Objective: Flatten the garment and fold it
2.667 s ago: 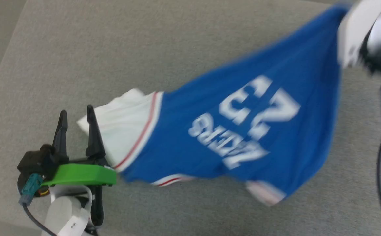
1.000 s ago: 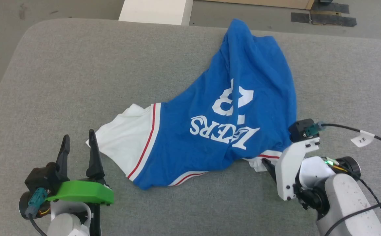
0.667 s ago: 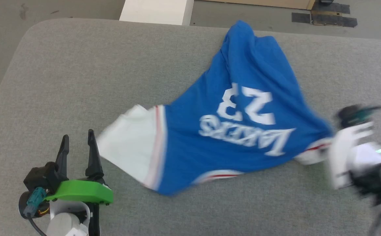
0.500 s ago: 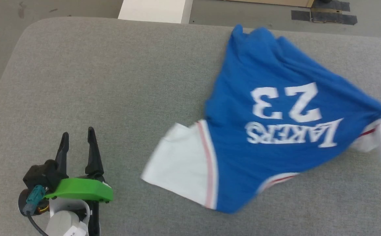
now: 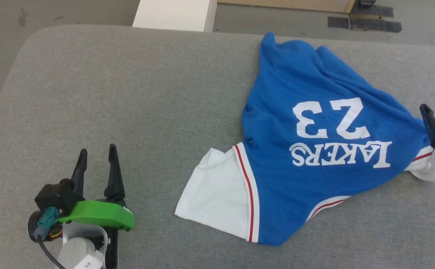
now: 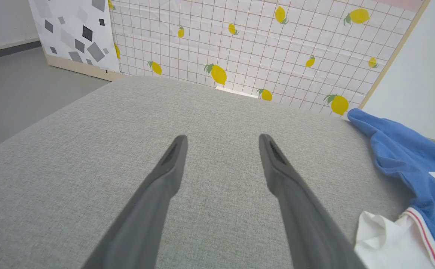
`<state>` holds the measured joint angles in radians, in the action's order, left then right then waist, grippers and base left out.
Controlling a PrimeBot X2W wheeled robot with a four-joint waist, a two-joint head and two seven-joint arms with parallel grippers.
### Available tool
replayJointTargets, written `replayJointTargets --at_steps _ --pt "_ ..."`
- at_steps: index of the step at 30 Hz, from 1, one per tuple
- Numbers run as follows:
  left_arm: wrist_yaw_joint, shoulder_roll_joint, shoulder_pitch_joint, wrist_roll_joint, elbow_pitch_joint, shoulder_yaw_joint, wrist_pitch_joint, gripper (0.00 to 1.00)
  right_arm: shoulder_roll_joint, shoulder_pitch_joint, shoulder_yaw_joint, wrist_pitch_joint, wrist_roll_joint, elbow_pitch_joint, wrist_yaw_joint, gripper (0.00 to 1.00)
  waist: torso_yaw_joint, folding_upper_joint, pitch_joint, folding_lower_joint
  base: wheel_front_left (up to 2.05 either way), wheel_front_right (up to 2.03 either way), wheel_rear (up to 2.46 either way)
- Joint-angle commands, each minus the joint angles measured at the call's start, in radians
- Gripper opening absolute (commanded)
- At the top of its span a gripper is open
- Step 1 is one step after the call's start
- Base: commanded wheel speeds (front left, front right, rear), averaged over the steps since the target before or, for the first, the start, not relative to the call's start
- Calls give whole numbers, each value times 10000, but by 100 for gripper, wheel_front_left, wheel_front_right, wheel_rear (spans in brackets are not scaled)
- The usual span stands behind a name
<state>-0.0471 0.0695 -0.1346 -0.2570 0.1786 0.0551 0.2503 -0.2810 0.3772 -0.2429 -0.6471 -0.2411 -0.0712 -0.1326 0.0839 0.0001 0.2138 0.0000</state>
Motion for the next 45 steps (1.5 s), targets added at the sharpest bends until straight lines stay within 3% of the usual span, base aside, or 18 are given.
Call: replayJointTargets --at_steps 1,5,9,19,27,28,29,30,36,45 --pt "-76 72 -67 -29 -41 -50 -59 100 444 -569 -203 566 103 333 19 100 -185 -1 -280 0 0 0 0" --pt "-137 58 -29 -78 -127 -310 -514 100 1537 -1981 -530 1827 91 1197 19 100 -438 -1 -572 0 0 0 0" --pt "-308 0 -166 -252 -164 -933 -1623 100 2108 -3081 -648 2695 -197 1371 19 100 -708 -1 -667 0 0 0 0" --pt "-620 120 -2312 -81 1019 -3170 -6842 100 2301 -3200 -408 2743 -430 1319 19 100 -1306 -1 -334 0 0 0 0" --pt "-630 519 -3244 400 2664 -3858 -8509 100 2306 -2820 -249 2790 -534 1240 19 100 -1822 -1 17 0 0 0 0" --pt "-621 524 -3253 368 2804 -3847 -8575 97 2306 -2825 -249 2809 -532 1234 19 100 -1849 -1 35 0 0 0 0" --pt "-623 562 -3279 386 2925 -3877 -8600 20 2306 -2830 -264 2837 -548 1229 19 100 -1865 -1 61 0 0 0 0" --pt "-595 555 -3299 323 2966 -3814 -8521 0 2306 -2837 -272 2859 -566 1233 19 100 -1868 -1 101 0 0 0 0" --pt "165 297 -3723 -1113 2739 -2045 -7126 0 2307 -2901 -256 2962 -625 1192 19 100 -1796 -1 216 0 0 0 0" --pt "1432 1588 -4368 -1786 2974 213 -6278 0 2307 -2765 -11 2919 -557 1166 19 100 -1736 -1 443 0 0 0 0"
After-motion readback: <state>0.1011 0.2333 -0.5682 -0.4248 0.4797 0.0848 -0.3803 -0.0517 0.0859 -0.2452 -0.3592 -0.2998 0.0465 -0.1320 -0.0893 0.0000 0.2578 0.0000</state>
